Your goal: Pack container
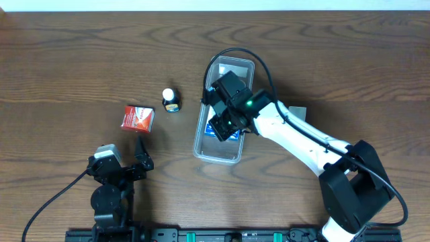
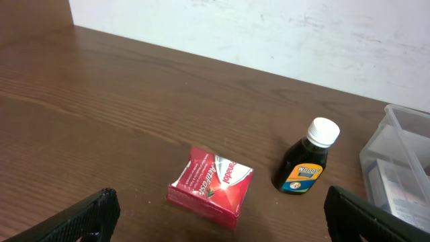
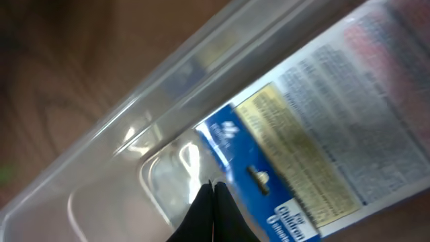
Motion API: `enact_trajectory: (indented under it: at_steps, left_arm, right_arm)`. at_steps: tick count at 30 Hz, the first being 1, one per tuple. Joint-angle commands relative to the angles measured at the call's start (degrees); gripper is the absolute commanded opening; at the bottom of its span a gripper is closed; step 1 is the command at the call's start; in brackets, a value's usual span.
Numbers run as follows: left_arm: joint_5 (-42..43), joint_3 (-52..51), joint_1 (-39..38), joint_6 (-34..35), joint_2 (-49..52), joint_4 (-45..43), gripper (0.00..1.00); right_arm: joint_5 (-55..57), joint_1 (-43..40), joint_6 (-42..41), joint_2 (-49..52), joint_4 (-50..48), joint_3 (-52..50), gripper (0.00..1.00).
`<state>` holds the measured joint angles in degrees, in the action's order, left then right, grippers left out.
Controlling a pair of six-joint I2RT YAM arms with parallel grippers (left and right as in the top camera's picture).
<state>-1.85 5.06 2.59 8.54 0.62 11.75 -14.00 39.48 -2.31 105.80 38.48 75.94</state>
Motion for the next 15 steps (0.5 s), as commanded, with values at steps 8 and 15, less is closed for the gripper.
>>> enact_trajectory:
  at_steps: [8, 15]
  left_arm:
    - [-0.1, -0.9, 0.3, -0.6, -0.3, 1.9, 0.98]
    - [-0.1, -0.9, 0.3, -0.6, -0.3, 1.9, 0.98]
  right_arm:
    - [-2.7, 0.9, 4.7, 5.2, -0.9, 0.0, 0.01]
    - [-4.0, 0.5, 5.1, 7.1, -1.6, 0.1, 0.01]
